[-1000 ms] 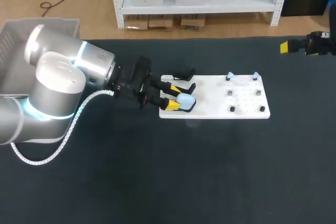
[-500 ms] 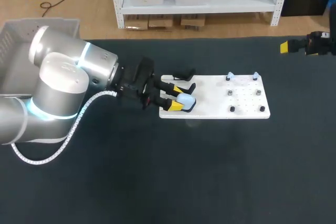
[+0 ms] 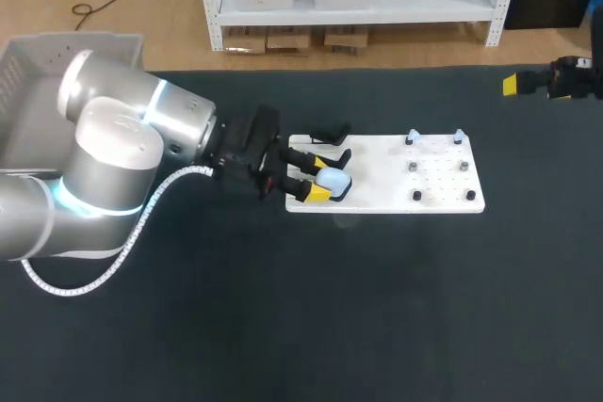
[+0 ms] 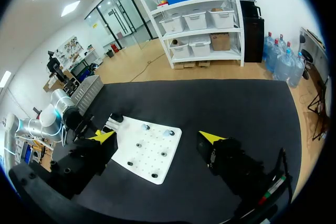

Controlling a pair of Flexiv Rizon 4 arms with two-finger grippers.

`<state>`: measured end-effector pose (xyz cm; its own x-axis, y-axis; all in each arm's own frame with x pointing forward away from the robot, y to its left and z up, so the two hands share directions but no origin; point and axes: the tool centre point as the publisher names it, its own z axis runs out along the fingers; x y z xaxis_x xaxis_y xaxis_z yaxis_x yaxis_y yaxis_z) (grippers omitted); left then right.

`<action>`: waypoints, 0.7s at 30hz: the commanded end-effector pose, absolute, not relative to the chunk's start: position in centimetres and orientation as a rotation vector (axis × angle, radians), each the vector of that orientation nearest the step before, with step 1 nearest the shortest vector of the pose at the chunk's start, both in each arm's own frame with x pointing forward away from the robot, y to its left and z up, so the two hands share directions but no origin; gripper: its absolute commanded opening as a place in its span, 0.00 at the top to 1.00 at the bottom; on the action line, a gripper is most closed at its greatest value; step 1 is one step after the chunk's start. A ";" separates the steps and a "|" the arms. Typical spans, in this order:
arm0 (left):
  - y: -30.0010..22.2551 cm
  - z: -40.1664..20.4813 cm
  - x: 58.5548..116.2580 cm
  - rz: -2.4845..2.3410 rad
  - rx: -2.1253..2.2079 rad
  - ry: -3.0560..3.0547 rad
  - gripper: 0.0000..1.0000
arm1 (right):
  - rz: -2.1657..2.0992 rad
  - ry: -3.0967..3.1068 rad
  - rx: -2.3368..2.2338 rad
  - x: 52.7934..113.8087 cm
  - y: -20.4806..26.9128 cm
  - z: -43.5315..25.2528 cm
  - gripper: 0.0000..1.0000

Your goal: Pick up each earbud case from the left stands, insert the matching earbuds, close the lid, and place the case in the box.

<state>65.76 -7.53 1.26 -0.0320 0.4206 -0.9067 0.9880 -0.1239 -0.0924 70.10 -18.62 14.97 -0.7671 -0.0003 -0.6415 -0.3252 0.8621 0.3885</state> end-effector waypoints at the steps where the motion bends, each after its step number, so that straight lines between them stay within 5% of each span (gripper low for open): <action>1: -7.6 1.0 65.9 -1.134 1.607 1.496 0.59 | 0.646 2.373 -0.235 70.1 -18.6 15.0 0.00; 3: -7.6 1.0 65.9 -1.135 1.608 1.493 0.71 | 0.646 2.373 -0.235 70.1 -18.6 15.0 0.00; 5: -7.6 1.0 65.9 -1.136 1.607 1.491 0.99 | 0.646 2.373 -0.235 70.1 -18.6 15.0 0.00; 21: -5.8 7.0 65.1 -1.141 1.543 1.369 1.00 | 0.646 2.373 -0.235 70.1 -18.6 15.0 0.00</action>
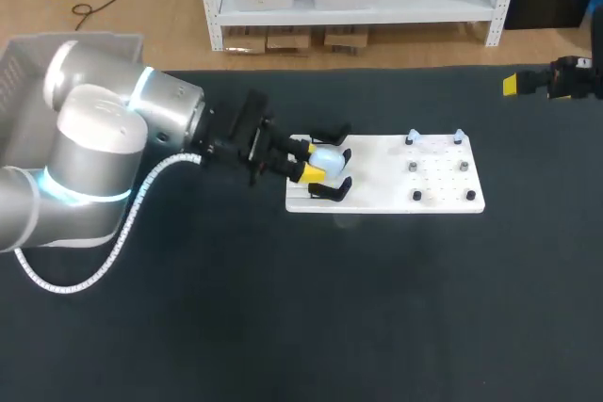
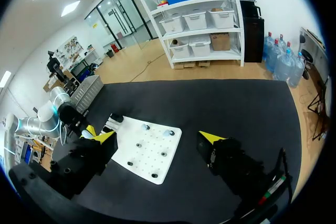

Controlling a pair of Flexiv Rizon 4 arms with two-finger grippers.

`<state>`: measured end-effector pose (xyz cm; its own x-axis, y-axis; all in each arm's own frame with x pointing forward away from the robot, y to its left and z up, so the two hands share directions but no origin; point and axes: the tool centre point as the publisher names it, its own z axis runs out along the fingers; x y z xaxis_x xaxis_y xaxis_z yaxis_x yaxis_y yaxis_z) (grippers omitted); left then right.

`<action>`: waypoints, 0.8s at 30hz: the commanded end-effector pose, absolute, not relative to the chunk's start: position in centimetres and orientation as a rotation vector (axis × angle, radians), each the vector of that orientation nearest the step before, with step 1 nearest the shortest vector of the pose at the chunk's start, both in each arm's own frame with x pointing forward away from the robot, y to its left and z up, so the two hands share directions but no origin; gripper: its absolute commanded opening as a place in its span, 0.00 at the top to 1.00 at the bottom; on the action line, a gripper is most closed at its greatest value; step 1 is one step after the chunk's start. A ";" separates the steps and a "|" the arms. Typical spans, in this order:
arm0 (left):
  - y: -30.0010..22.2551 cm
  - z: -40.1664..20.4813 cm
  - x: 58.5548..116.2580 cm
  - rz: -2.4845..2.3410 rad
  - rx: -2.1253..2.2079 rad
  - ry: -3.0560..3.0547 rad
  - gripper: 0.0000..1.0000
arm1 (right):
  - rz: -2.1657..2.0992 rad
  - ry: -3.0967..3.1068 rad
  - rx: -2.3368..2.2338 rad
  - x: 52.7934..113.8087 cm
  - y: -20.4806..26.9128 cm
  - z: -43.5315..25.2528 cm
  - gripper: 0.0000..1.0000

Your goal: Pick up each earbud case from the left stands, insert the matching earbuds, close the lid, and place the case in the box.

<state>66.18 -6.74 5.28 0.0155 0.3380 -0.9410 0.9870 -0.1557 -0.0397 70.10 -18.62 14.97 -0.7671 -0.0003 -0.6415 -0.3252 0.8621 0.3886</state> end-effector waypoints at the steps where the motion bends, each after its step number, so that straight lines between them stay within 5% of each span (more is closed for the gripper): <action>1: -5.8 7.5 65.1 -1.144 1.529 1.357 1.00 | 0.646 2.373 -0.235 70.1 -18.6 15.0 0.00; 24: -5.9 11.4 65.0 -1.145 1.460 1.292 1.00 | 0.646 2.373 -0.235 70.1 -18.6 15.0 0.00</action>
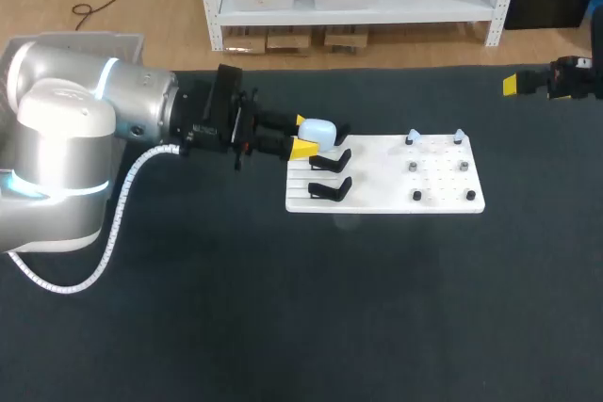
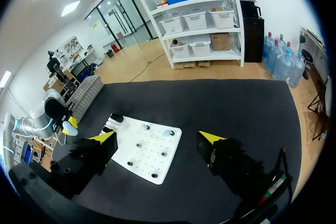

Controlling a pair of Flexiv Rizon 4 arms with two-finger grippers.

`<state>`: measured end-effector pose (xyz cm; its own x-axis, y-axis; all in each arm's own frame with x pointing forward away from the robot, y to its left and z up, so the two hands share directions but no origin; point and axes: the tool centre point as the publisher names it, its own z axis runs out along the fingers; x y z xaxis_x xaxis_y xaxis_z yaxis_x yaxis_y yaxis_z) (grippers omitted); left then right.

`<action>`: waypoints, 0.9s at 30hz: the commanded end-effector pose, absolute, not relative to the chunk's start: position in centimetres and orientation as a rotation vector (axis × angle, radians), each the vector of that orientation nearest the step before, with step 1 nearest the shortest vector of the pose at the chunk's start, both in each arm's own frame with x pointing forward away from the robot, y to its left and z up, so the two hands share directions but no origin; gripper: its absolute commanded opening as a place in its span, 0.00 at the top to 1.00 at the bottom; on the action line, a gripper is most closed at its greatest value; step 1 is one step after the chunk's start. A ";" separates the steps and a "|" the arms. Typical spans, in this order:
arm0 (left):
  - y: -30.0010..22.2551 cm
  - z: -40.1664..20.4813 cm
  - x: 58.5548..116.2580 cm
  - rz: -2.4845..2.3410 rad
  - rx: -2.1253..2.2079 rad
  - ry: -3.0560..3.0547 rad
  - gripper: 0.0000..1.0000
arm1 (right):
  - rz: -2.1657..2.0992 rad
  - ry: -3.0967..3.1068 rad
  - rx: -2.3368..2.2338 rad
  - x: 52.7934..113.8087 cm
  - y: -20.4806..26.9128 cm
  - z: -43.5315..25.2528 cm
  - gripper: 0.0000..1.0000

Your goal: Pick up each earbud case from the left stands, insert the matching earbuds, close the lid, and place the case in the box.

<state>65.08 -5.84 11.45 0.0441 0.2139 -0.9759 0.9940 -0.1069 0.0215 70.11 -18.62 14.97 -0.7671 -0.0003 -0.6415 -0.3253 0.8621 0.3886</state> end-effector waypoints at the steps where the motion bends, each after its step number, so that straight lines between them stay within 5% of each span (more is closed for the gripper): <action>1: -5.9 11.4 65.0 -1.145 1.460 1.292 1.00 | 0.646 2.373 -0.235 70.1 -18.6 15.0 0.00; 17: -6.7 11.6 64.3 -1.183 1.452 1.251 1.00 | 0.646 2.373 -0.235 70.1 -18.6 15.0 0.00; 27: -6.7 11.2 63.9 -1.201 1.388 1.239 1.00 | 0.719 2.383 -0.385 67.3 -14.7 16.8 0.00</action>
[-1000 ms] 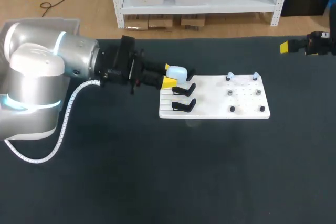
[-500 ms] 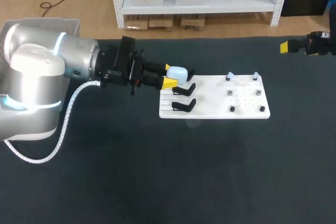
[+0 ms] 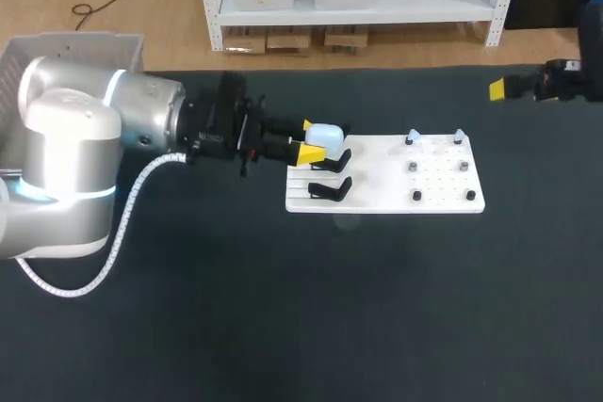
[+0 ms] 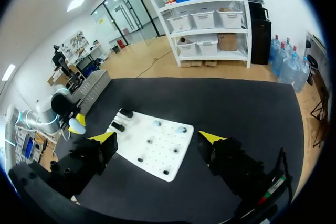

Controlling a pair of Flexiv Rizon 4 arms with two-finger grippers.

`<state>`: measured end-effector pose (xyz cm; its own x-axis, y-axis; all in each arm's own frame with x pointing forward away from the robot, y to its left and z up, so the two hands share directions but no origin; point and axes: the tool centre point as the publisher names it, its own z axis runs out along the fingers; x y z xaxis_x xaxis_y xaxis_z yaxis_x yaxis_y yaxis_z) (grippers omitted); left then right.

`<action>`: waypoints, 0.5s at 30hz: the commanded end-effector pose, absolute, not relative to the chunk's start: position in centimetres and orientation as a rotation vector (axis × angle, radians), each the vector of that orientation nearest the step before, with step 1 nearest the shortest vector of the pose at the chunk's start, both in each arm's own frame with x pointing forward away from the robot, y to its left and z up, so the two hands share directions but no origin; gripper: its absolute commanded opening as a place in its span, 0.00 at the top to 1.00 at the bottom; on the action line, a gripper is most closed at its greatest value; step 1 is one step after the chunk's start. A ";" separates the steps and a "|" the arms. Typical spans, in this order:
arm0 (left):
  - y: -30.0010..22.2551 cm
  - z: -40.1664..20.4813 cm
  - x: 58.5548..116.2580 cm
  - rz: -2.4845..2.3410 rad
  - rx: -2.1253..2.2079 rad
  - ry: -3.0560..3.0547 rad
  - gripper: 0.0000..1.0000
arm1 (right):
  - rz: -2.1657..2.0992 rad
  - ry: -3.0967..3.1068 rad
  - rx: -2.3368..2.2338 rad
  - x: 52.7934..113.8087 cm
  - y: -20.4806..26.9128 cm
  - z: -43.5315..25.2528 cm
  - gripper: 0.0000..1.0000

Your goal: Pick up each earbud case from the left stands, insert the matching earbuds, close the lid, and place the case in the box.

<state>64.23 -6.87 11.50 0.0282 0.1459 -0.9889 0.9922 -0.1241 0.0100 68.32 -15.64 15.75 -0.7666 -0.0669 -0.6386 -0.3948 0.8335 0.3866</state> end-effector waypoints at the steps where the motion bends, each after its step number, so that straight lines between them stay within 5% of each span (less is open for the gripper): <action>1: -6.6 11.2 63.9 -1.199 1.376 1.237 1.00 | 0.713 2.390 -0.399 67.1 -14.0 16.9 0.00; 15: -6.7 11.1 63.7 -1.200 1.308 1.218 1.00 | 0.599 2.421 -0.623 63.6 -5.7 17.0 0.00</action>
